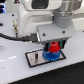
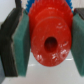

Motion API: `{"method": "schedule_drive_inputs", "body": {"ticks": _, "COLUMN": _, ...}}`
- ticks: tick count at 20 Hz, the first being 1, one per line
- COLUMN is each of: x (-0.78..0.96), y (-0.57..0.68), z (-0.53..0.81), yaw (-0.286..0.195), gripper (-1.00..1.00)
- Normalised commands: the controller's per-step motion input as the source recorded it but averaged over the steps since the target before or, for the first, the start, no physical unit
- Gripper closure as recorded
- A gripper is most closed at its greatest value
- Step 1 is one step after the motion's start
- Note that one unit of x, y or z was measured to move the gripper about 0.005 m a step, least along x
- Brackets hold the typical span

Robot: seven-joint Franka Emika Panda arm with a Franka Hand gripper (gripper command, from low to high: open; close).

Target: Insert the blue gear onto the right peg, followed by the red gear

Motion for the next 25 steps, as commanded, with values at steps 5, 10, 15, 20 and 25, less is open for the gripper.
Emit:
{"method": "schedule_drive_inputs", "body": {"ticks": 5, "x": 0.16, "y": -0.16, "z": -0.22, "yaw": 0.000, "gripper": 1.00}}
{"method": "schedule_drive_inputs", "body": {"ticks": 10, "x": 0.09, "y": 0.00, "z": -0.06, "yaw": 0.000, "gripper": 1.00}}
{"method": "schedule_drive_inputs", "body": {"ticks": 15, "x": 0.01, "y": 0.05, "z": 0.28, "yaw": 0.000, "gripper": -1.00}}
{"method": "schedule_drive_inputs", "body": {"ticks": 20, "x": 0.02, "y": 0.04, "z": 0.52, "yaw": 0.000, "gripper": -1.00}}
{"method": "schedule_drive_inputs", "body": {"ticks": 25, "x": 0.01, "y": 0.02, "z": 0.18, "yaw": 0.000, "gripper": -1.00}}
